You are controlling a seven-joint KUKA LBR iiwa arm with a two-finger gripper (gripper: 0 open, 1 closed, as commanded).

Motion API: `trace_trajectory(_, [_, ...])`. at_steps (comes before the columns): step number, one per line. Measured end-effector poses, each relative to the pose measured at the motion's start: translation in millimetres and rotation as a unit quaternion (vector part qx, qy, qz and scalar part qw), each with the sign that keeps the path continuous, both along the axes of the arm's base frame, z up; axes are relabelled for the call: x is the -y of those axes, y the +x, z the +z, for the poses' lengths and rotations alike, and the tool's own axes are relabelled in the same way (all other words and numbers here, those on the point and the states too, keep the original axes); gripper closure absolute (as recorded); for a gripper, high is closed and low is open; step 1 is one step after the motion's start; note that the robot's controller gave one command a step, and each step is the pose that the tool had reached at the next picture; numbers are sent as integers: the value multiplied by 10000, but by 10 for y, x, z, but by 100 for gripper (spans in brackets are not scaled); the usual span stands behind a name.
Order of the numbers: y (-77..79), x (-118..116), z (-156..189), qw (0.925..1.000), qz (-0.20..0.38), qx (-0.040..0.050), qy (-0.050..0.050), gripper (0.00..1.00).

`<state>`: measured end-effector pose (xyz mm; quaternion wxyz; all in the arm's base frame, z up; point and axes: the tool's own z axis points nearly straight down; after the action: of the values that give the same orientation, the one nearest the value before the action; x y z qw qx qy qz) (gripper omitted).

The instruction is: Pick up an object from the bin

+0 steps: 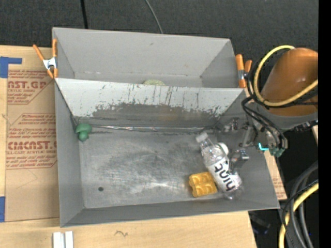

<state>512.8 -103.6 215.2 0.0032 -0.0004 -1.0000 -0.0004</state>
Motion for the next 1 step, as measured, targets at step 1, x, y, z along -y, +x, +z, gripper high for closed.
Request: trace_trajectory(1, [17, -4, 40, 10000, 7, 39, -6, 0])
